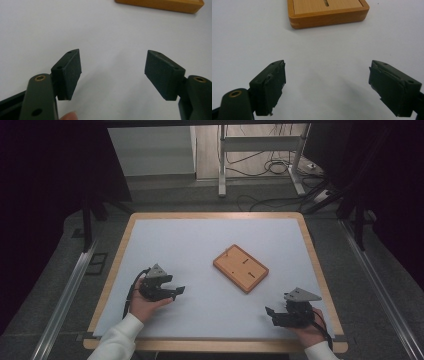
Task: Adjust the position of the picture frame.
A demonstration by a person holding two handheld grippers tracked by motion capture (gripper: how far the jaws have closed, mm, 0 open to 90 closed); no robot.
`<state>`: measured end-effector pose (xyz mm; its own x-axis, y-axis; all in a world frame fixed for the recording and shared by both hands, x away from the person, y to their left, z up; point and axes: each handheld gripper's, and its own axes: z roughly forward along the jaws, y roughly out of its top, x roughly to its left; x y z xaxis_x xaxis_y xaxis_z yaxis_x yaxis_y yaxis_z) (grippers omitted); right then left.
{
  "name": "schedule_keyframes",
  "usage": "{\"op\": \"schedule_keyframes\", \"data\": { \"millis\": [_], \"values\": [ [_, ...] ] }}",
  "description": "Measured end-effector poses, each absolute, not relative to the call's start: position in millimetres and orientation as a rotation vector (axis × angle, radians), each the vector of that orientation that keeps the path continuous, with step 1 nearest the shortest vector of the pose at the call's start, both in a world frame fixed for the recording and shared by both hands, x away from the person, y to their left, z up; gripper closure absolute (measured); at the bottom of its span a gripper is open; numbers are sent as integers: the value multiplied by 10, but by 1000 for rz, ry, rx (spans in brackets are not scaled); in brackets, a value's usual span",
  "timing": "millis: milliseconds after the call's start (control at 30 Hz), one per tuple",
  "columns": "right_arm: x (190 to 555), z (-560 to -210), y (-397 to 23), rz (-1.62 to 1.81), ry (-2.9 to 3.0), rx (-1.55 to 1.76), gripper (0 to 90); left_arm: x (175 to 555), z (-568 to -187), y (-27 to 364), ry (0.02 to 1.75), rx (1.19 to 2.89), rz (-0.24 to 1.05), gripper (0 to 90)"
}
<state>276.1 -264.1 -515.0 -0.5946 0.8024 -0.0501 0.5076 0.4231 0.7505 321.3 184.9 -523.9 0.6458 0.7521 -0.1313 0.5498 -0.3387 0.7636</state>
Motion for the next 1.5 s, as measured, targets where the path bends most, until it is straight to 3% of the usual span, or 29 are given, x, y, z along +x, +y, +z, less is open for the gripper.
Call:
{"op": "schedule_keyframes", "data": {
  "millis": [367,1500],
  "values": [
    [2685,-5067,-2585,1029,2235,1117,150,3133,-5097,1627,932,2068,361,290],
    [2703,-5118,-2578,1007,2200,1052,189,4066,-5056,848,935,2135,368,296]
  ]
}}
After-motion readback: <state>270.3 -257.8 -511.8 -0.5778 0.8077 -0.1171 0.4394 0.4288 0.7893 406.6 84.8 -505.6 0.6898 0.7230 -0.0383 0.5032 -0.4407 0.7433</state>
